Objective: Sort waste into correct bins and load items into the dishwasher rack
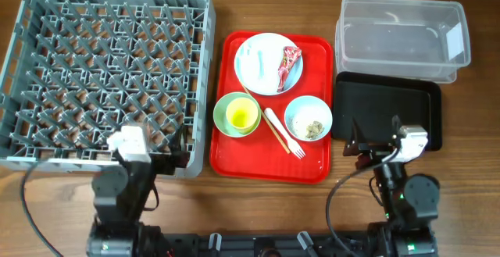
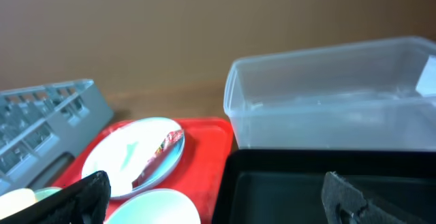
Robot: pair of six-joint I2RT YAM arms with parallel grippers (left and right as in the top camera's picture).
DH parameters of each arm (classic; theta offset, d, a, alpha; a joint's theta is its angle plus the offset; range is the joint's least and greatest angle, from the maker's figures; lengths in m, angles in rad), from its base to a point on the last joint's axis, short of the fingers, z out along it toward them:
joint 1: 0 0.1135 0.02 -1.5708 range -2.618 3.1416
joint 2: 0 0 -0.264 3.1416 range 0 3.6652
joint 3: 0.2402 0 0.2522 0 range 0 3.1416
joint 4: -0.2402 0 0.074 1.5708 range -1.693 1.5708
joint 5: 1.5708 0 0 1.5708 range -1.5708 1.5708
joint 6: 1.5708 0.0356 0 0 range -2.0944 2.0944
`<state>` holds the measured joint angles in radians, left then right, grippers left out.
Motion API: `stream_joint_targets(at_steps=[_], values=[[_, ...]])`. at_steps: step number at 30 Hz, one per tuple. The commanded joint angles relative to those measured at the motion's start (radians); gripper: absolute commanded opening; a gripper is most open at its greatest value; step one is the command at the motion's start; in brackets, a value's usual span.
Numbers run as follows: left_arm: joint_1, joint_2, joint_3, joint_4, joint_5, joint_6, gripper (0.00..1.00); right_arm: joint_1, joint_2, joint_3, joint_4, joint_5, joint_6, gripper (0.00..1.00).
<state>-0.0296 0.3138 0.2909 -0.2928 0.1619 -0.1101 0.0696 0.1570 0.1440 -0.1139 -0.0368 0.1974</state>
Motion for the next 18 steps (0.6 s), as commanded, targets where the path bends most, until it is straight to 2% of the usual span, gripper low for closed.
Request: stream_joint_targets(at_steps=[1,5,9,12,15,18], values=[[0.004,0.186,0.144,-0.030,-0.006,-0.002,1.00,0.005,0.144,0.113,-0.027,-0.010,0.011,1.00],[0.004,0.387,0.313,-0.130,-0.006,-0.002,1.00,0.005,0.384,0.291,-0.123,-0.016,0.011,1.00],[0.004,0.540,0.469,-0.305,-0.006,-0.002,1.00,0.005,0.620,0.512,-0.285,-0.056,-0.011,1.00],[0.004,0.599,0.537,-0.386,-0.005,-0.002,1.00,0.005,0.774,0.688,-0.446,-0.115,-0.040,1.00],[0.004,0.612,0.552,-0.402,-0.006,-0.002,1.00,0.005,0.902,0.865,-0.644,-0.130,-0.042,1.00],[0.004,0.610,0.552,-0.401,-0.006,-0.002,1.00,0.004,0.964,0.897,-0.676,-0.060,-0.037,1.00]])
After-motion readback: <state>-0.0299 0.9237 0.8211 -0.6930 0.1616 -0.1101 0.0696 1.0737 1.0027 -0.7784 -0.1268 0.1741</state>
